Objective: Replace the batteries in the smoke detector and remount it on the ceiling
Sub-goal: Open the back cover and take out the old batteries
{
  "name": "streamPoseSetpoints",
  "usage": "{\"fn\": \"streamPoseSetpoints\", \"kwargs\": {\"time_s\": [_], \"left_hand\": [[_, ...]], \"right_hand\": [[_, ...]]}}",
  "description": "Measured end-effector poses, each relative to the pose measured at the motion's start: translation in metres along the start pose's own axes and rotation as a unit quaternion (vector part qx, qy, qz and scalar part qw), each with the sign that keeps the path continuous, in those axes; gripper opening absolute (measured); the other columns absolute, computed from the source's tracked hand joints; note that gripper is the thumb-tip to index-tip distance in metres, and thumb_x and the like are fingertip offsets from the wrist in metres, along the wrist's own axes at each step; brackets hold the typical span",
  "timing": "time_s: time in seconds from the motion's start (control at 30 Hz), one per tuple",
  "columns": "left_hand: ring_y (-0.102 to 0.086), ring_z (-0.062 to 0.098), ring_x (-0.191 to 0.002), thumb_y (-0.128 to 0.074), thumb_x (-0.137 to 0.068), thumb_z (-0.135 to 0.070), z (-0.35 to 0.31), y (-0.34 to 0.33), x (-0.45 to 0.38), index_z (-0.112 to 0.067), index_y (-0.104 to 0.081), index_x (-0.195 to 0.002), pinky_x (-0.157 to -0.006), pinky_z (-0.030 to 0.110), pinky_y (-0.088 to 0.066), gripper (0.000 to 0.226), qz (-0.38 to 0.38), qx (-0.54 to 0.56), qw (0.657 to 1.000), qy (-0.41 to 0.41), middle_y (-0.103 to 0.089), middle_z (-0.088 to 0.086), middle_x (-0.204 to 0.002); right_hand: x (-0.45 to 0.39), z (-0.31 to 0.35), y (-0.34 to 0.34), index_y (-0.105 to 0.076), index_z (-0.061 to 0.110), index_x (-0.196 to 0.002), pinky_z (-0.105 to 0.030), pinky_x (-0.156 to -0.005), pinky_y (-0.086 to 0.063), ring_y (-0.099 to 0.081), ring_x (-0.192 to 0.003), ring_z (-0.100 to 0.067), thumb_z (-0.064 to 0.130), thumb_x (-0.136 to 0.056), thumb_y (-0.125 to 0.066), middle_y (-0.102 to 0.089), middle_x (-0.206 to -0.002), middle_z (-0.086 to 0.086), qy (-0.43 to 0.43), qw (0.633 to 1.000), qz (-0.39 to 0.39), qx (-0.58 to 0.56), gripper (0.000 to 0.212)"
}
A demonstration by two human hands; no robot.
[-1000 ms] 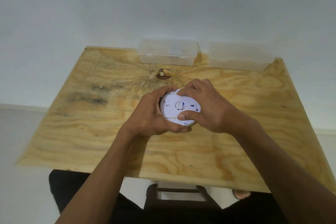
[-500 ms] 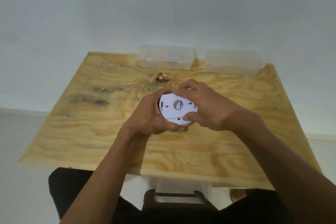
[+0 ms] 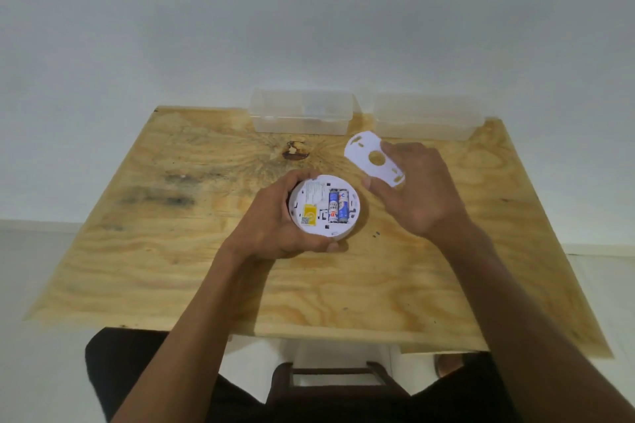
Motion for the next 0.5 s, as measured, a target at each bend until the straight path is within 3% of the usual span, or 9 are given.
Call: {"fn": "streamPoseSetpoints", "kwargs": {"time_s": [0.13,0.23,0.5], "left_hand": [[-0.066,-0.001,-0.109,-0.096,-0.043,-0.043,0.0,-0.001,0.001,-0.017,-0.052,-0.136,-0.086,0.013,-0.051,0.105,-0.014,0.011,1.0,0.003,-0.068,-0.011,-0.122],[-0.066,-0.001,-0.109,-0.097,-0.047,-0.04,0.0,-0.001,0.002,-0.019,-0.053,-0.135,-0.086,0.013,-0.051,0.1,-0.022,-0.009,1.0,-0.003,-0.068,-0.01,-0.122],[-0.066,0.005,-0.112,-0.096,-0.049,-0.039,0.003,-0.001,0.003,-0.019,-0.055,-0.134,-0.091,0.02,-0.053,0.096,-0.039,-0.009,0.999,-0.01,-0.069,-0.006,-0.123]], "right_hand": [[0.022,-0.028,-0.035,-0.058,0.011,-0.131,-0.038,-0.093,-0.041,-0.052,-0.113,-0.037,0.036,-0.084,-0.072,-0.064,-0.119,-0.013,-0.044,0.998,-0.043,0.007,0.055],[0.033,-0.03,-0.038,-0.06,0.011,-0.129,-0.046,-0.094,-0.047,-0.049,-0.113,-0.034,0.036,-0.084,-0.069,-0.063,-0.118,-0.012,-0.058,0.994,-0.097,0.012,0.052],[0.036,-0.03,-0.038,-0.065,0.016,-0.121,-0.046,-0.096,-0.047,-0.046,-0.117,-0.029,0.036,-0.083,-0.068,-0.06,-0.123,-0.006,-0.082,0.991,-0.107,-0.011,0.044]]}}
Point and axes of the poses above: each hand's wrist, its own x-axis away from the middle knuckle, its own y-axis out of the back of the hand, z = x × y, the point moved 8 cm from there along -x, towards the middle knuckle
